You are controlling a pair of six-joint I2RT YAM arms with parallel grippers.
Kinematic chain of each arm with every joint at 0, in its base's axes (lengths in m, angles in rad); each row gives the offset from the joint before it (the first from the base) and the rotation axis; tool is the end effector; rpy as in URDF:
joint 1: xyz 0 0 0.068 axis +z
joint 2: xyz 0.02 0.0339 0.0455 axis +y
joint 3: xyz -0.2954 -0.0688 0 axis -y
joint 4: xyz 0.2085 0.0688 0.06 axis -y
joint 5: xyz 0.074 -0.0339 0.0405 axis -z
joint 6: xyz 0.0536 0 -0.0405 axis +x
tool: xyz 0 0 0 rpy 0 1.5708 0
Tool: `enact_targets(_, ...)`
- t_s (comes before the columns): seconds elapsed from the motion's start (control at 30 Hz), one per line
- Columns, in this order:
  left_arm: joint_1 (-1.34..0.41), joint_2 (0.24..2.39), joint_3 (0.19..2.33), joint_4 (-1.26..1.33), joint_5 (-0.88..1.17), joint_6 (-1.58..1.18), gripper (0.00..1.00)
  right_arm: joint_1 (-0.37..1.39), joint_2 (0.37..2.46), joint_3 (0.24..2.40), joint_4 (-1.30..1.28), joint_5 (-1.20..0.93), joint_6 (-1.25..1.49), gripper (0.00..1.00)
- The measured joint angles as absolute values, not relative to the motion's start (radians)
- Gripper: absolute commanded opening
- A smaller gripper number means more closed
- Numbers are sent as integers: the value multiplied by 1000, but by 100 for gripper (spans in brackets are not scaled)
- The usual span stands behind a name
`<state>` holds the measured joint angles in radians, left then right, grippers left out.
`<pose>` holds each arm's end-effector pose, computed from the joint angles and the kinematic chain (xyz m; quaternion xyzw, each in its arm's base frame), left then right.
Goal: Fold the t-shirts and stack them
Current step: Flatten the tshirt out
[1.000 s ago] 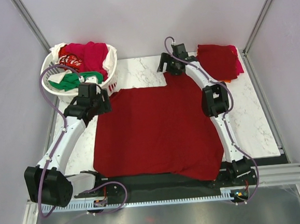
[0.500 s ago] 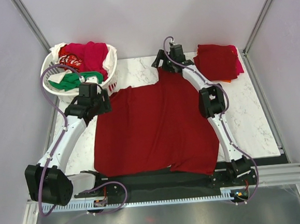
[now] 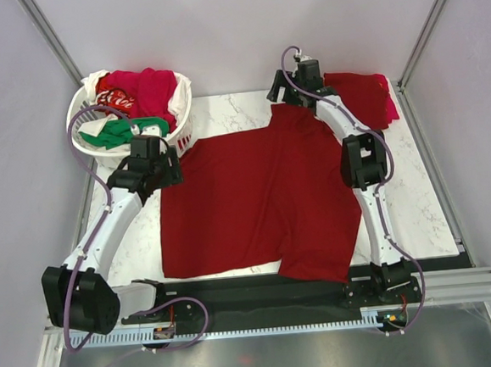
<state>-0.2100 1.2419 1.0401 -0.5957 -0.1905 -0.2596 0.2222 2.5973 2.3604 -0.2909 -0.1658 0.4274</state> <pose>0.2264 -0.0379 0.3194 -0.0587 0.9208 -0.0017 0.3856 0.5824 0.1406 0.2120 0.0475 0.8638 0.2265 0.4476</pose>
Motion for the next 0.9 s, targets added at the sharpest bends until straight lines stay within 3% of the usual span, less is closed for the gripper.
enact_targets(0.2, -216, 1396, 1134, -596, -178, -282, 74, 271, 2324, 2181, -268, -250, 442, 98)
enact_targets(0.3, -241, 1516, 1258, -604, -177, -290, 74, 307, 2111, 1959, -230, -284, 461, 98)
enact_targets(0.63, -328, 2096, 1967, -564, -97, -290, 76, 410, 1533, 1203, -182, -273, 520, 98)
enact_targets(0.9, -288, 2415, 2201, -609, -78, -266, 78, 453, 1291, 1024, -271, -247, 485, 98)
